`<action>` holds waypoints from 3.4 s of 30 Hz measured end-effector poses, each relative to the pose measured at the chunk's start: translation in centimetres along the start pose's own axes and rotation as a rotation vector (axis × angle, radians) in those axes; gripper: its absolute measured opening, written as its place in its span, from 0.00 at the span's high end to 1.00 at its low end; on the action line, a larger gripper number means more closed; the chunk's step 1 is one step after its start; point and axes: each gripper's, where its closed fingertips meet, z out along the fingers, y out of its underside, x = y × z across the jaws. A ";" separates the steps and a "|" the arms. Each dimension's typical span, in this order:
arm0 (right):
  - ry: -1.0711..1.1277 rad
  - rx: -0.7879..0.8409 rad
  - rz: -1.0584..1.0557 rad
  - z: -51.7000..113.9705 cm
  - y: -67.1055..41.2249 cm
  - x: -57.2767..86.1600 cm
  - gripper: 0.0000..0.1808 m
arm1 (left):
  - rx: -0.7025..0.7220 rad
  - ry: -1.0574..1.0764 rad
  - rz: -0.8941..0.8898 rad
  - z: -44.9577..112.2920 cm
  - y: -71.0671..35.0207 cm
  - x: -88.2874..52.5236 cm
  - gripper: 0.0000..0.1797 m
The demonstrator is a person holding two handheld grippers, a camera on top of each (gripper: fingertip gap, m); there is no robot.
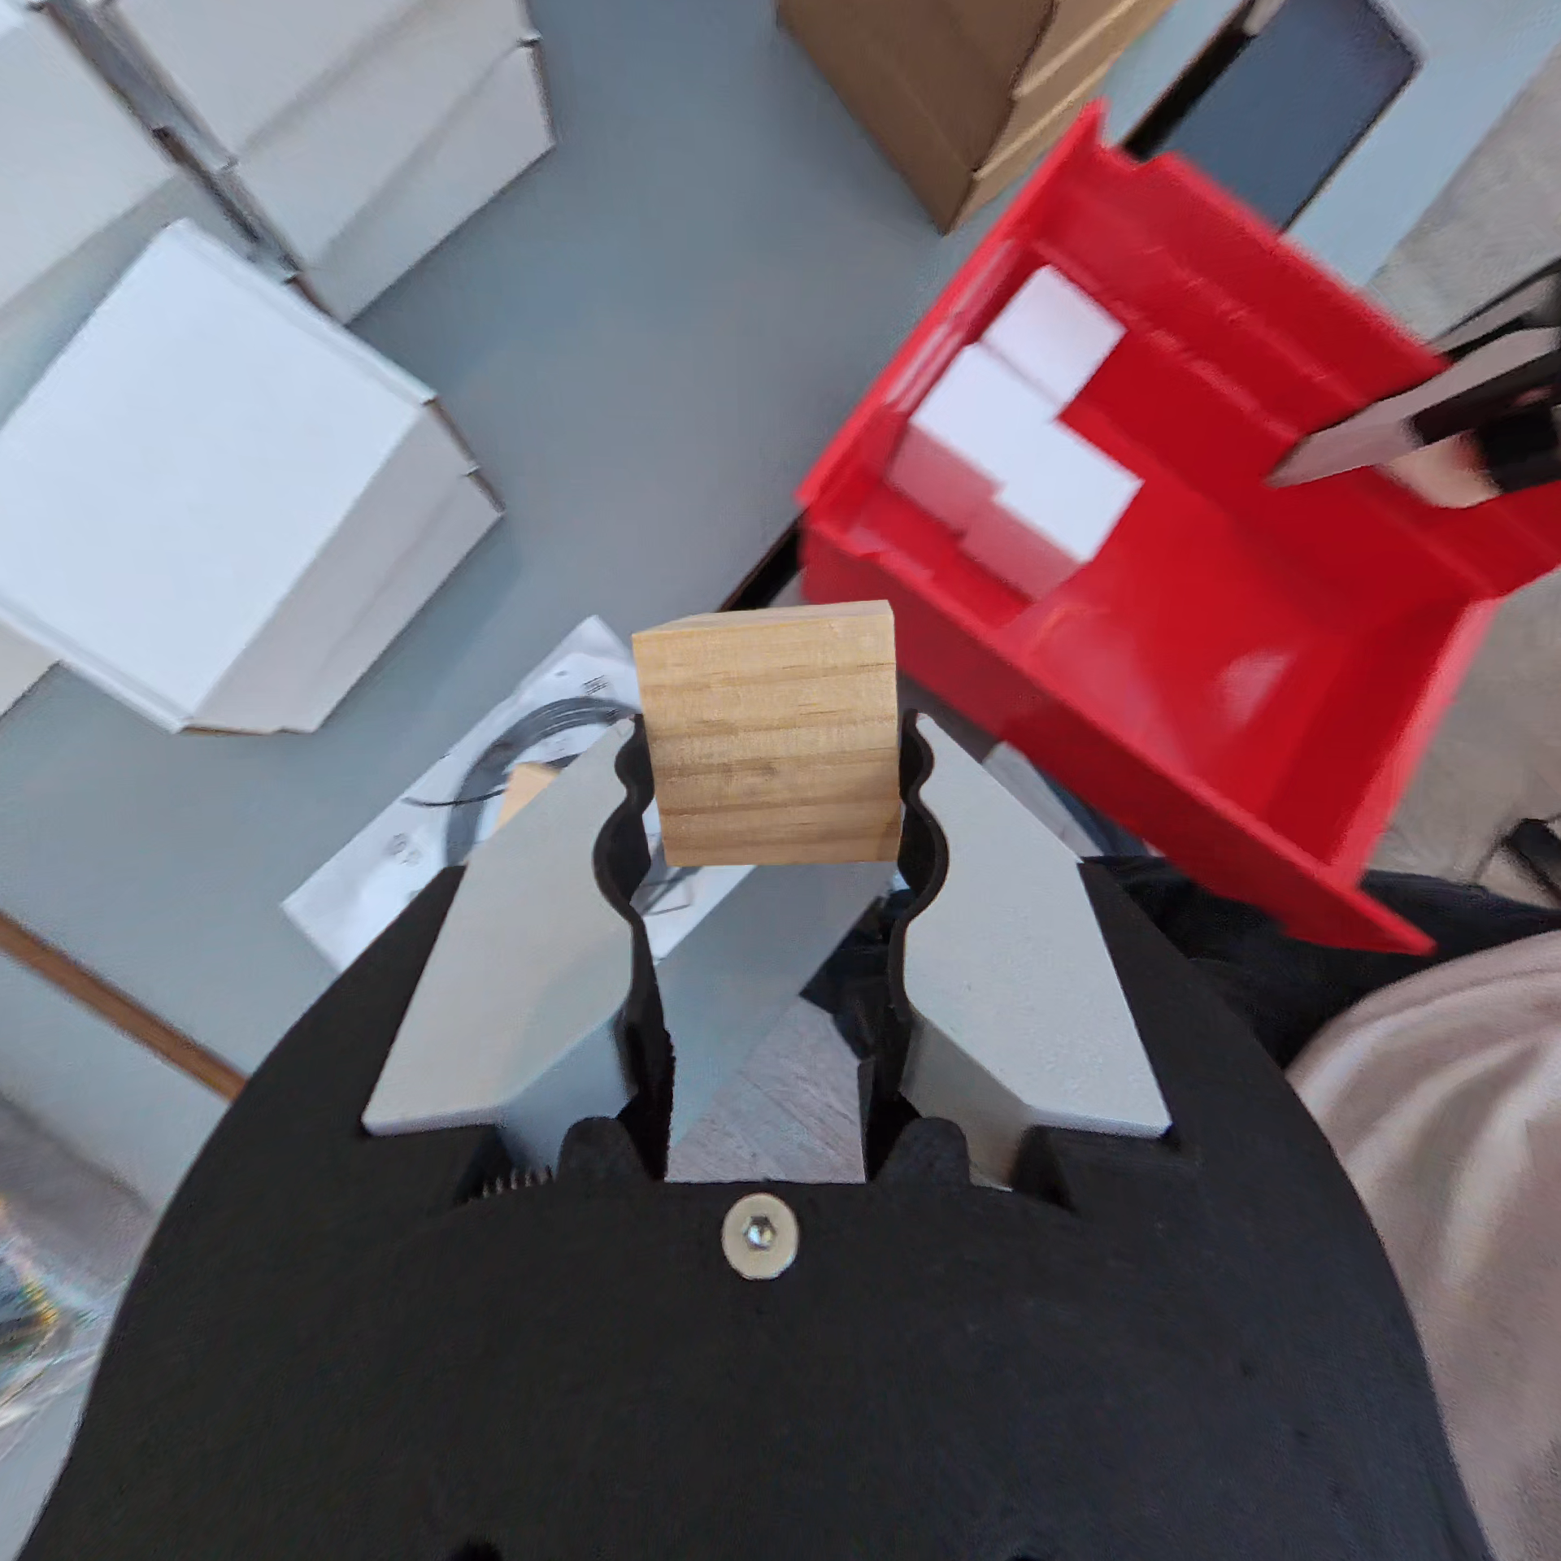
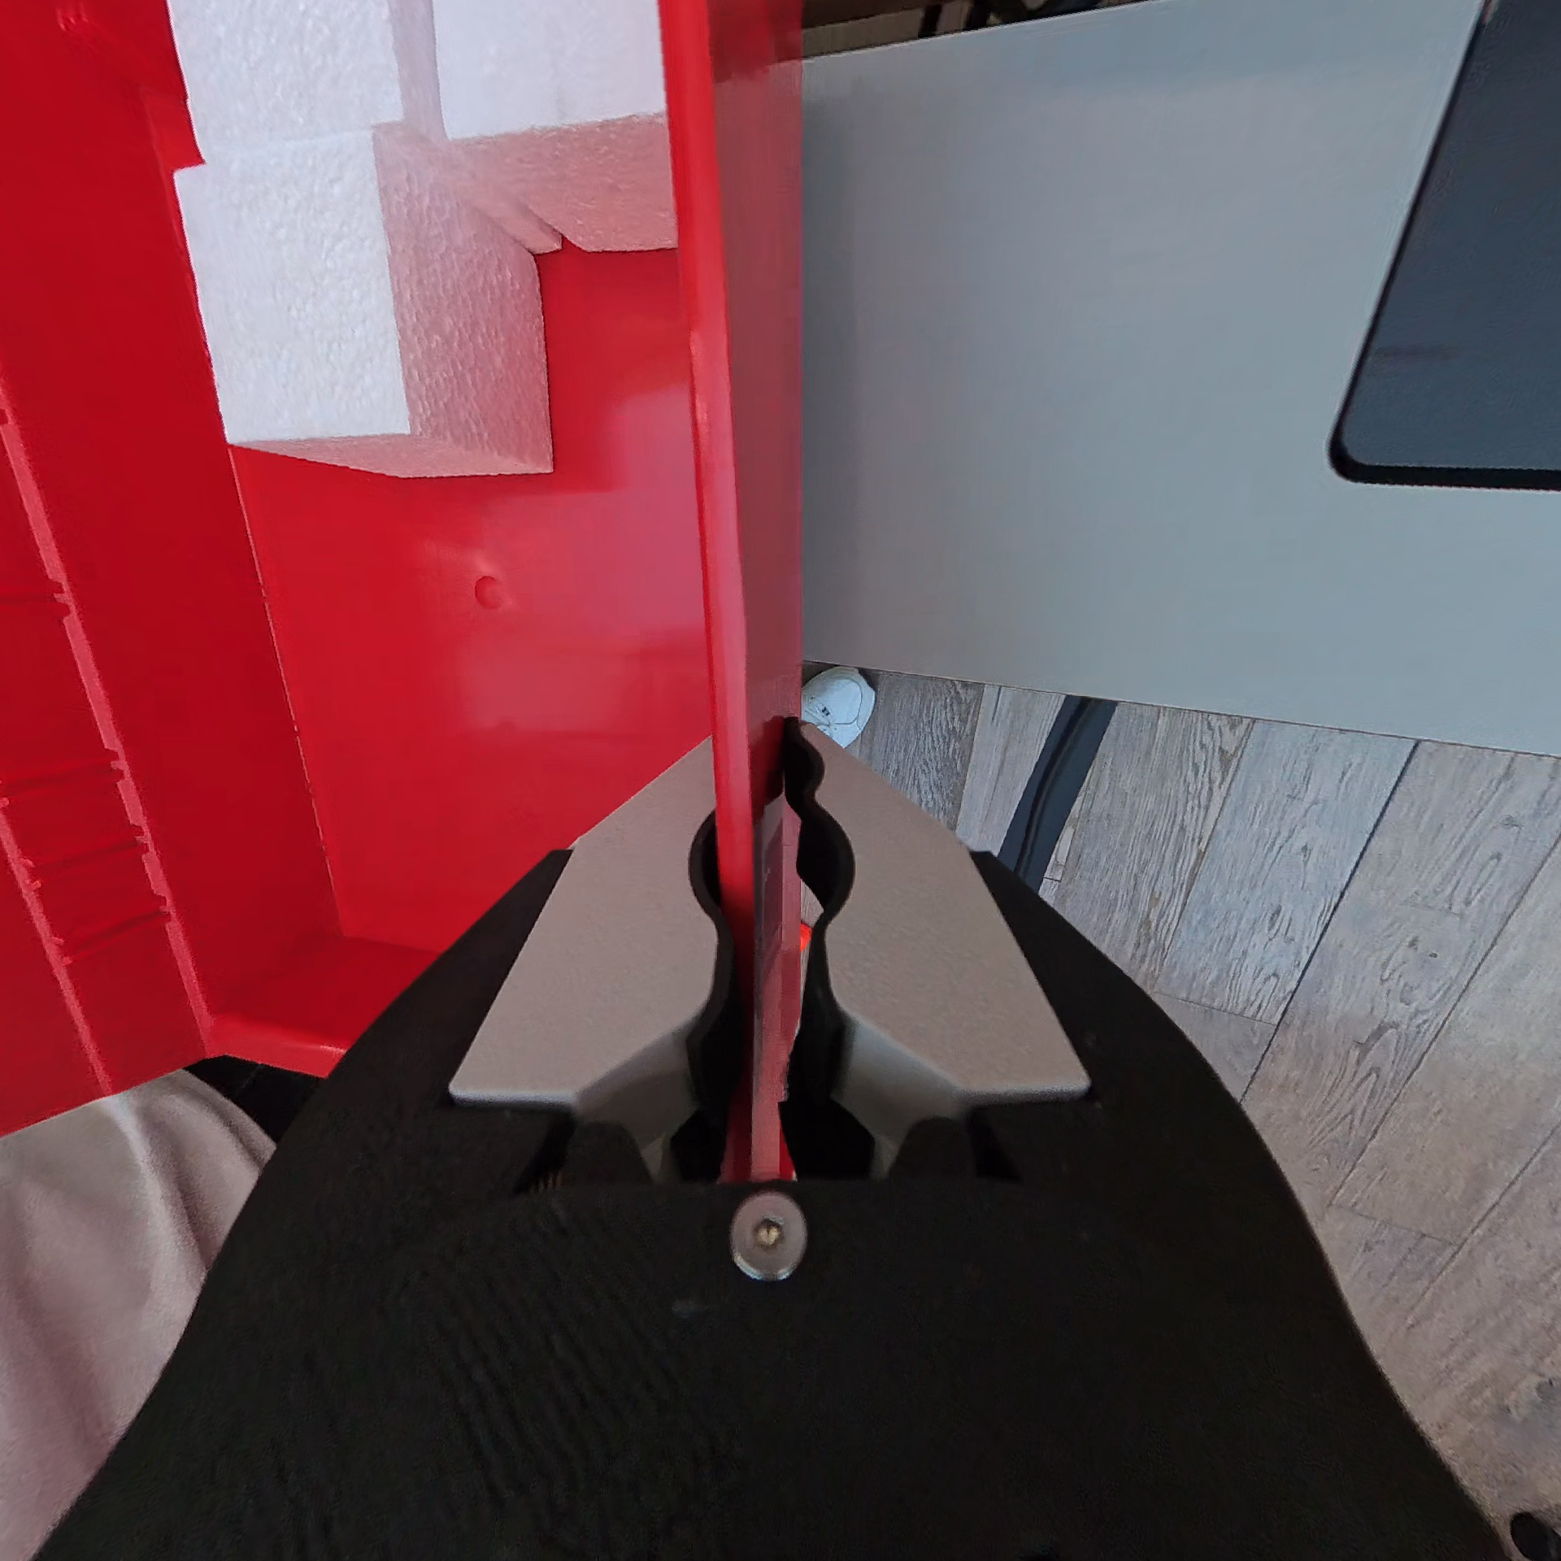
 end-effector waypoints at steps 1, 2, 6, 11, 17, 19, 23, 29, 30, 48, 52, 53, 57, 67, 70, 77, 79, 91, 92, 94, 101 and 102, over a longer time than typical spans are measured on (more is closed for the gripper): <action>0.012 0.001 0.000 -0.3 0.3 0.6 0.98 | -0.006 -0.039 0.003 0.1 1.3 -2.7 0.68; 0.025 0.000 -0.002 -0.5 0.5 1.1 0.98 | -0.013 -0.063 0.019 0.5 2.5 -5.0 0.68; 0.055 -0.014 0.002 -1.2 1.3 2.5 0.99 | -0.056 -0.169 0.170 3.7 6.1 -10.5 0.68; 0.062 -0.007 0.021 -1.8 1.4 2.8 0.99 | -0.181 -0.157 0.328 7.6 8.8 -11.2 0.68; 0.035 0.013 0.025 -2.1 1.0 2.0 0.98 | -0.270 -0.187 0.479 8.8 10.5 -11.2 0.68; 0.025 0.015 0.023 -2.0 0.8 1.7 0.98 | -0.276 -0.200 0.445 8.9 10.7 -11.2 0.54; 0.017 0.031 0.006 -2.0 0.4 0.7 0.98 | -0.111 -0.151 0.307 6.6 6.3 -8.0 0.49; -0.009 0.031 -0.035 -1.9 -0.9 -1.9 0.98 | 0.061 0.059 0.439 4.8 -2.9 7.4 0.62; -0.011 0.031 -0.041 -1.8 -1.2 -2.2 0.98 | 0.013 0.065 0.437 5.8 -3.1 8.7 0.61; -0.011 0.033 -0.097 -1.8 -3.4 -3.6 0.99 | -0.181 0.074 0.357 11.4 -2.1 11.1 0.97; -0.020 0.022 -0.117 -1.6 -3.4 -3.8 0.99 | -0.219 0.051 0.313 11.3 -1.2 9.9 0.64; -0.017 0.020 -0.127 -1.6 -3.4 -3.8 0.99 | -0.223 0.085 0.305 11.3 -0.9 10.2 0.62; -0.010 0.016 -0.146 -1.5 -3.6 -3.9 0.99 | -0.251 0.100 0.392 10.7 0.4 9.7 0.66; -0.014 0.014 -0.141 -1.3 -3.4 -3.8 0.99 | -0.335 0.138 0.617 11.3 2.4 10.3 0.72; -0.017 0.016 -0.141 -1.3 -3.3 -3.8 0.99 | -0.313 0.175 0.582 11.1 2.0 11.0 0.70; -0.033 0.031 -0.127 -1.8 -3.7 -3.9 0.99 | -0.354 0.236 0.681 11.2 2.6 12.0 0.60; -0.032 0.030 -0.132 -1.8 -3.7 -3.9 0.99 | -0.403 0.239 0.703 11.2 3.2 12.1 0.60; -0.013 0.005 -0.191 -1.5 -3.6 -5.2 0.99 | -0.421 0.186 0.738 10.5 4.6 11.5 0.62; -0.012 0.004 -0.195 -1.4 -3.6 -5.3 0.99 | -0.432 0.183 0.756 10.5 5.0 11.4 0.67; -0.012 -0.002 -0.196 -1.3 -3.5 -5.4 0.99 | -0.447 0.163 0.775 10.5 5.6 11.1 0.69; -0.004 -0.004 -0.203 -1.4 -2.8 -5.4 0.99 | -0.204 0.117 0.501 3.7 -0.3 9.3 0.70; -0.001 -0.003 -0.199 -1.6 -2.6 -5.3 0.99 | -0.141 0.076 0.428 1.5 -1.7 7.3 0.70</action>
